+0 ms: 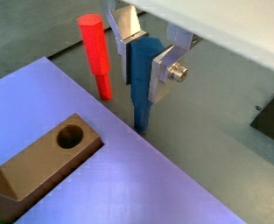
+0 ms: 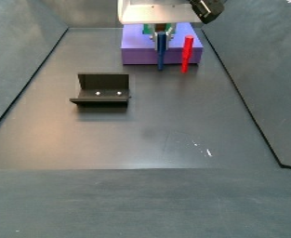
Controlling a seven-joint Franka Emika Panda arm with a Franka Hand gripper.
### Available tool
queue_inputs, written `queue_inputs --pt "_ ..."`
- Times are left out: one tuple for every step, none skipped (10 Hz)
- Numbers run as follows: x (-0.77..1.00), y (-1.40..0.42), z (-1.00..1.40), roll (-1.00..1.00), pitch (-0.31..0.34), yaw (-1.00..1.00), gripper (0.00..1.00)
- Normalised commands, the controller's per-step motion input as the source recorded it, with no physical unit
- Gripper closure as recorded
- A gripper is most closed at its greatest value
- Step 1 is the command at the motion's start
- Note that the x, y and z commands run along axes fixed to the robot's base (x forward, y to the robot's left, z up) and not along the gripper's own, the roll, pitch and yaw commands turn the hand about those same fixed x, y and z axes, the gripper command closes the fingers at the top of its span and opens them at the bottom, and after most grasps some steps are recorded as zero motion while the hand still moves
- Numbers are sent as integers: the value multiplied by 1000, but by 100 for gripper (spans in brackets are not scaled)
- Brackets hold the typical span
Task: Pick up the blue object. Move up. Move to above the board. Insert the blue object.
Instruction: Pick up the blue object, then move up.
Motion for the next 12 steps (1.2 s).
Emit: queue_inputs --pt "0 0 0 0 0 0 100" --pt "0 0 0 0 0 0 100" --pt "0 0 0 0 0 0 100" --pt "0 0 0 0 0 0 100" --pt "0 0 0 0 0 0 100" --pt "0 0 0 0 0 0 100" --pt "0 0 0 0 0 0 100" --pt "0 0 0 0 0 0 100" --pt "0 0 833 0 0 0 100" --pt "-24 15 787 3 18 2 100" --pt "-38 13 541 -2 10 2 100" --pt "-7 4 238 -11 -11 3 100"
